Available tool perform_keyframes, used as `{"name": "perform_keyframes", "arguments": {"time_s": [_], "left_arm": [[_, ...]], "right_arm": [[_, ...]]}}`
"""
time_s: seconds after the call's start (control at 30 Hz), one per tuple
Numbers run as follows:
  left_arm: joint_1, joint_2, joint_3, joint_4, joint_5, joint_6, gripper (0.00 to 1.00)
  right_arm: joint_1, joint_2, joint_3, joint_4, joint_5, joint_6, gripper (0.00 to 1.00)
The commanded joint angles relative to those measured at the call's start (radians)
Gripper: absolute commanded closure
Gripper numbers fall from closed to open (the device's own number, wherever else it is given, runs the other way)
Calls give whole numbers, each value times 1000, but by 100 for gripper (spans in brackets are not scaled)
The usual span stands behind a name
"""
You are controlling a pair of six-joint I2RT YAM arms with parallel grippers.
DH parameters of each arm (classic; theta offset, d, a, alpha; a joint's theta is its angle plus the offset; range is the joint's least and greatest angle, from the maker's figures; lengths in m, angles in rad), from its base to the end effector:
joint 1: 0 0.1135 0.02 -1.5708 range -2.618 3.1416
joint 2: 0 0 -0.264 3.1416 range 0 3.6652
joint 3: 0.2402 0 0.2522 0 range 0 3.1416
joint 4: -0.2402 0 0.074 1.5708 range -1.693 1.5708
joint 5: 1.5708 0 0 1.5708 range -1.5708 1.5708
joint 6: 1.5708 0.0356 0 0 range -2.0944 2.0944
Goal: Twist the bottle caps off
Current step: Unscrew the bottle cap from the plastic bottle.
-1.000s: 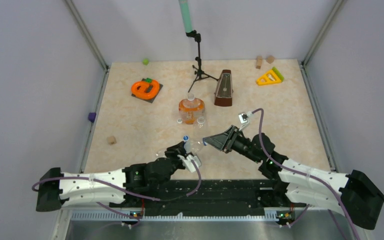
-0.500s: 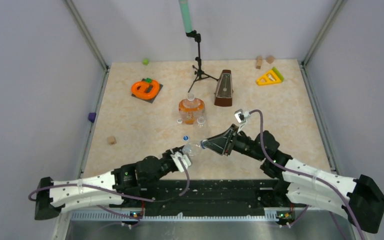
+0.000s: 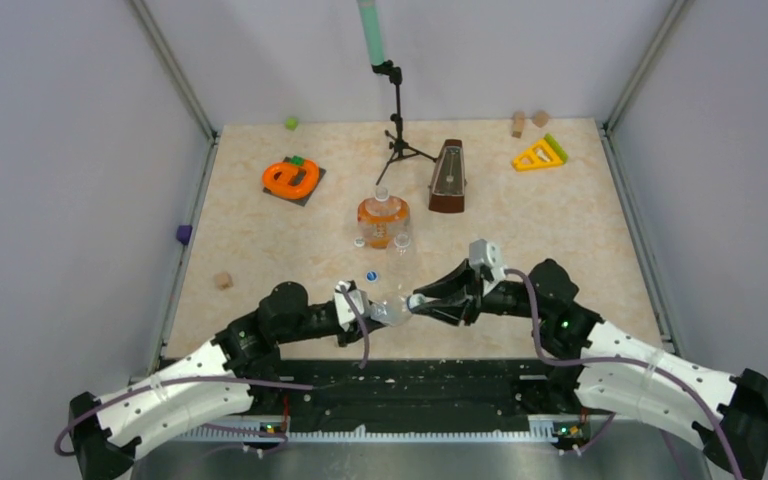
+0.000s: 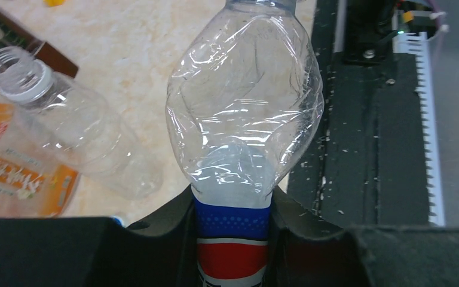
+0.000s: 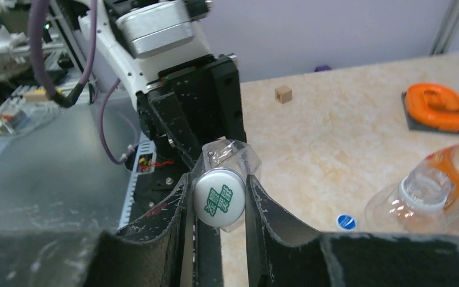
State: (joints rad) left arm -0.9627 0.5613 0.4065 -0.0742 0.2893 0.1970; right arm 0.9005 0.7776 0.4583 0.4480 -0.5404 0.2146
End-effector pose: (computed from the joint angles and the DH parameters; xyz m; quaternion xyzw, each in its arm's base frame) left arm 0.0791 -0.1314 0.2510 0.4996 0.5993 -0.3345 0.5285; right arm 0.1018 0.1579 0.2922 -0.4027 0.5318 0.5325 0.5210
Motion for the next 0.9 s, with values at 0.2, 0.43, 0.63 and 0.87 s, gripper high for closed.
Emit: {"name": "perform_keyframes", "arguments": {"time_s": [0.2, 0.43, 0.63, 0.87], "left_arm": [[93, 96, 111, 8, 326, -82, 100], [137, 109, 144, 4, 517, -90, 100], [171, 157, 175, -10, 665, -107, 100], [199, 201, 176, 7, 720, -119, 100]], "right_arm": [[2, -133, 2, -119, -210, -432, 100], [2, -165, 22, -234, -295, -596, 100], [1, -168, 35, -308, -336, -786, 100], [2, -192, 6, -273, -321, -879, 100]]}}
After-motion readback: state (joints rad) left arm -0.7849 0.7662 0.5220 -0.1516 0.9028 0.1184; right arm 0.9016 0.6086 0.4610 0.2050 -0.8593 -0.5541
